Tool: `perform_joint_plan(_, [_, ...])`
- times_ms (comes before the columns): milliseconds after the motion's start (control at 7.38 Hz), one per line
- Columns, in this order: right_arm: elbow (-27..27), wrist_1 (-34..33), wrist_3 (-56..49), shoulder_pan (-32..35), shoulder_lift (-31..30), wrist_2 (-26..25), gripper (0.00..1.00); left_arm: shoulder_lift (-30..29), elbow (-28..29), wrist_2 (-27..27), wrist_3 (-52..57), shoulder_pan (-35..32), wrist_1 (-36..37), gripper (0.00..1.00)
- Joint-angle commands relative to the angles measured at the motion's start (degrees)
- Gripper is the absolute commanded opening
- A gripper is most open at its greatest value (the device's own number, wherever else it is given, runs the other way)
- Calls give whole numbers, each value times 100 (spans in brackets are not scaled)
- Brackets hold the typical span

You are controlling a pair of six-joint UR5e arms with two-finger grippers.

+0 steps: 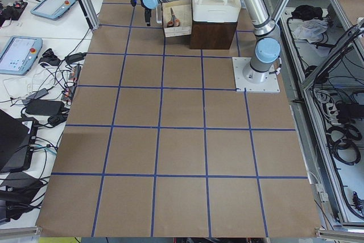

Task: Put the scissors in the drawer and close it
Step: 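Reach the left gripper over the drawer front near the white handle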

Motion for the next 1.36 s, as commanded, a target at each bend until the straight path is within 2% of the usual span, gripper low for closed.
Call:
perform_joint_plan(0, [3, -4, -21, -9, 0, -11, 100, -164, 55, -157, -345, -42, -13, 100])
perform_joint_plan(678, [12, -4, -64, -9, -9, -46, 100, -112, 64, -139, -654, -209, -408, 100])
perform_joint_plan(814, [12, -4, -291, -9, 0, -359, 100, -42, 64, -200, -698, -218, -522, 100])
perform_joint_plan(1220, [12, -4, -337, -9, 9, -398, 100, 81, 64, -218, -874, -358, -637, 100])
